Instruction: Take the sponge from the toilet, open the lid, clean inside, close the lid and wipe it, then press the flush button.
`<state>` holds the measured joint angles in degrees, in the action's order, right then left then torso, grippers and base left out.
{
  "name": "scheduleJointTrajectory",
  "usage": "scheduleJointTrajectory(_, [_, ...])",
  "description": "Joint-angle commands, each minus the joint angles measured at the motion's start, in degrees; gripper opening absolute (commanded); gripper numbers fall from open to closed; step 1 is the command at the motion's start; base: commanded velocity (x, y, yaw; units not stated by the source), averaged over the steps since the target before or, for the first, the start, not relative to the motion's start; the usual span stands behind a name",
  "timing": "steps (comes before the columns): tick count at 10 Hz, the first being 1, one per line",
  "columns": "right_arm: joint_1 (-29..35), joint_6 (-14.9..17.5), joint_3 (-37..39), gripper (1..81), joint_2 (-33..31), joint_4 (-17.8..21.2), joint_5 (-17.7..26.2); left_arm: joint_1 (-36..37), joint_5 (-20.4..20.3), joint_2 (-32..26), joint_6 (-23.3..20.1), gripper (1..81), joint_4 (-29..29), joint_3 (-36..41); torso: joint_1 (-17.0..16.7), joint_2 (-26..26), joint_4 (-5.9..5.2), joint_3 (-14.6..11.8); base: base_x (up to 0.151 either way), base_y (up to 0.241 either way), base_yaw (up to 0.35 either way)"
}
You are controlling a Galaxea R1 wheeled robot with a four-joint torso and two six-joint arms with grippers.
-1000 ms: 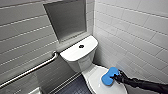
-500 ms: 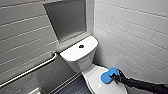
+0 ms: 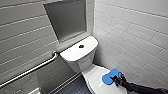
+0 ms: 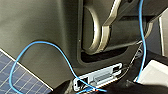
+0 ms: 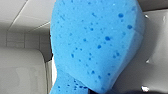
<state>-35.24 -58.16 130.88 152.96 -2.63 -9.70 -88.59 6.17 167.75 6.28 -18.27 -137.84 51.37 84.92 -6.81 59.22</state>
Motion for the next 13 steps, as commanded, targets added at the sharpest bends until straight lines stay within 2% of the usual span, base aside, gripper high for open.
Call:
scheduleJointTrajectory(1, [1.54, -1.16, -5.45, 1.0, -6.74, 0.35, 1.54, -1.63, 4.91, 0.13, 0.05, 81.1, 0.08, 0.46, 0.00, 0.00, 0.00, 0.00, 0.000, 0.000, 0.000])
scheduleJointTrajectory(3, [-1.63, -1.34, -9.16, 1.0, -10.10, 0.44, -1.99, -1.63, 4.91, 0.22, -0.04, 81.1, -0.10, 0.46, 0.00, 0.00, 0.00, 0.00, 0.000, 0.000, 0.000])
scheduleJointTrajectory(6, [-5.59, -1.43, -12.68, 1.0, -14.05, 0.52, -4.80, -1.63, 4.91, 0.30, -0.04, 81.1, -0.18, 0.55, 0.00, 0.00, 0.00, 0.00, 0.000, 0.000, 0.000])
scheduleJointTrajectory(10, [-13.93, -1.34, -21.73, 1.0, -23.28, 0.70, -9.98, -1.63, 4.73, 1.01, -1.00, 81.1, -0.36, 0.46, 0.00, 0.02, 0.00, 0.00, 0.000, 0.000, 0.000])
scheduleJointTrajectory(13, [-23.67, -1.34, -25.16, 1.0, -28.56, 0.79, -19.12, -1.55, 4.82, 0.92, -2.32, 81.1, -0.36, 0.55, 0.00, 0.02, 0.00, 0.00, 0.000, 0.000, 0.000])
